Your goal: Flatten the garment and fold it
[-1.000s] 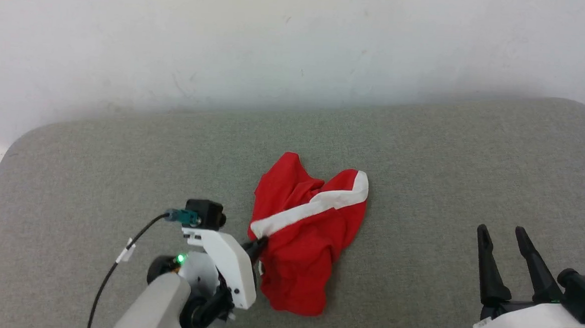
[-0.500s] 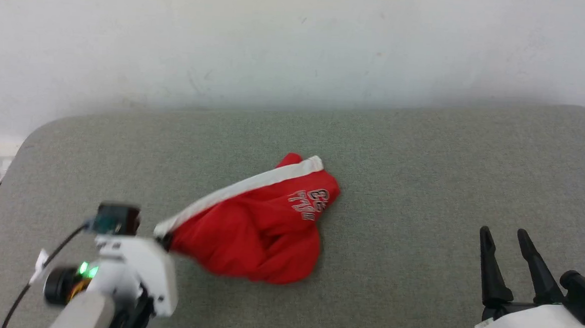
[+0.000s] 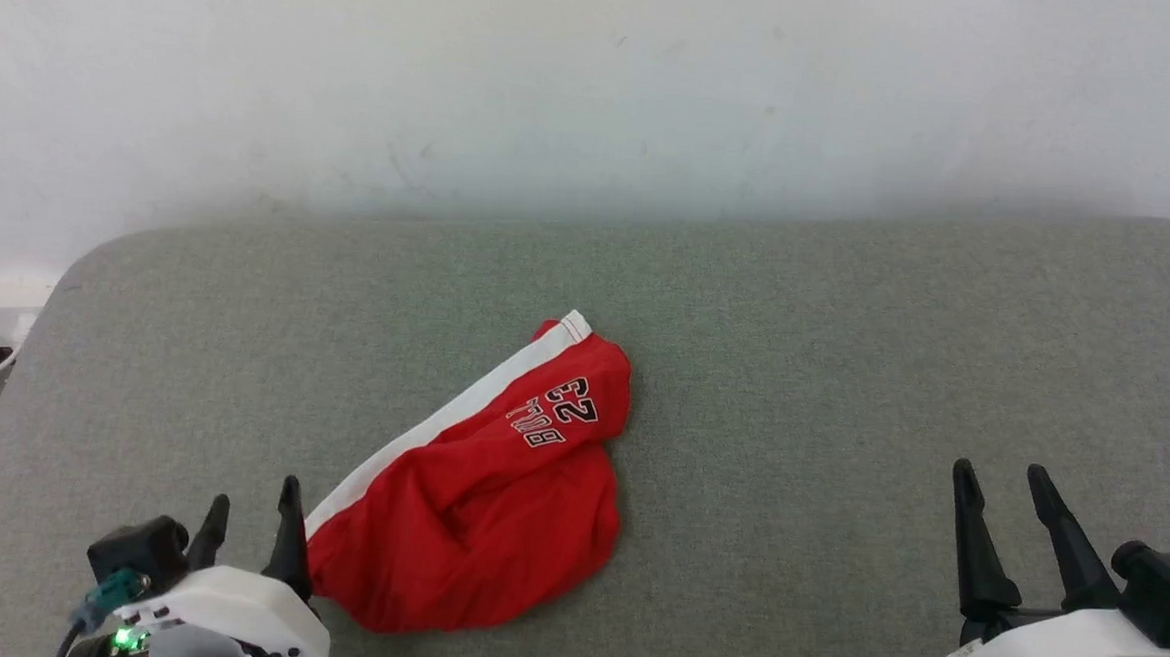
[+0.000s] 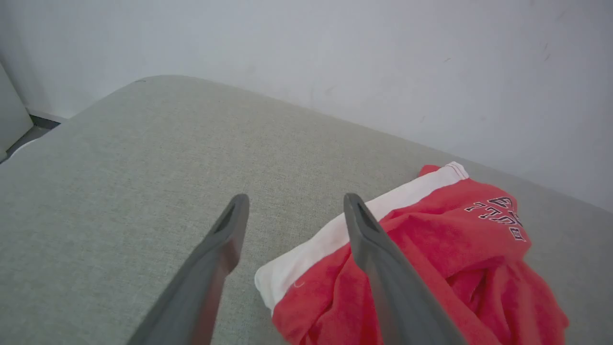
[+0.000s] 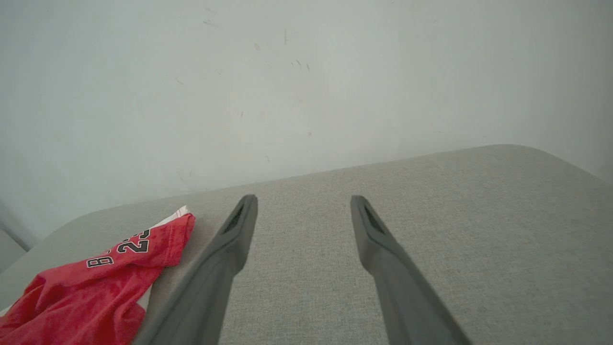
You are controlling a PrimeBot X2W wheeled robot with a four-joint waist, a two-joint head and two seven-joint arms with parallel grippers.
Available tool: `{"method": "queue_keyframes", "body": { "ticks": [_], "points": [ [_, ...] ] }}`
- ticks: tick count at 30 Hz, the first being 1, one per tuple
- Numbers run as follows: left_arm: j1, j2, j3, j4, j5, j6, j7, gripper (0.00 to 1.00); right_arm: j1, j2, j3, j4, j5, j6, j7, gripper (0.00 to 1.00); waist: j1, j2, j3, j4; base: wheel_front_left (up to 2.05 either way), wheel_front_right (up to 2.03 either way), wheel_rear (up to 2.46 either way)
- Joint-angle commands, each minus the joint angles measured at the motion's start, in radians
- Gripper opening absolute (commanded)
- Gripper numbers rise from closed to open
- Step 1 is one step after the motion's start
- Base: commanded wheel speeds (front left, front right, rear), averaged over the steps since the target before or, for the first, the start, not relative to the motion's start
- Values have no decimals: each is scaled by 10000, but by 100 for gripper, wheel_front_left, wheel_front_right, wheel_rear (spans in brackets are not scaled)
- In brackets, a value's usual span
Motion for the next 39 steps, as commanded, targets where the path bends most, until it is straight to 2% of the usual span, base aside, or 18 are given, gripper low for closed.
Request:
{"method": "queue_keyframes", "body": {
  "ticks": [1, 4, 8, 12, 17, 24, 36, 38, 39],
  "points": [
    [149, -80, 38, -21, 124, -103, -380, 100, 118, 20, -15, 8, -27, -7, 43, 100, 0, -1, -47, 60, 0, 0, 0],
    [124, -243, -38, -125, 264, -253, -778, 100, 132, 20, -26, -14, -31, -7, 77, 100, 0, -1, -86, 124, 0, 0, 0],
    [-97, -352, -422, -333, 384, -511, -685, 100, 124, 20, -17, -59, -53, -7, 133, 100, 0, -1, -67, 167, 0, 0, 0],
    [-971, -363, -1283, -496, 698, -974, 178, 100, 84, 20, -15, -162, -100, -7, 219, 100, 0, -1, 48, 232, 0, 0, 0],
    [-2563, -640, -2265, 59, 962, -1630, 1343, 100, -97, 20, 149, -310, -185, -7, 355, 100, 0, -1, 297, 40, 0, 0, 0],
    [-4333, -1369, -3138, 2476, 933, -2300, 2745, 100, -333, 20, 276, -404, -193, -7, 464, 100, 0, -1, 737, -579, 0, 0, 0],
    [-5747, -1749, -4025, 6887, 1041, -2426, 5570, 100, -426, 20, 492, -171, 35, -7, 398, 100, 0, -1, 987, -1268, 0, 0, 0],
    [-5854, -1807, -4125, 7238, 1037, -2512, 5727, 0, -445, 20, 512, -155, 66, -7, 393, 100, 0, -1, 971, -1304, 0, 0, 0],
    [-5897, -1835, -4218, 7350, 1069, -2591, 5736, 0, -451, 20, 514, -142, 78, -7, 389, 100, 0, -1, 951, -1315, 0, 0, 0]
  ]
}}
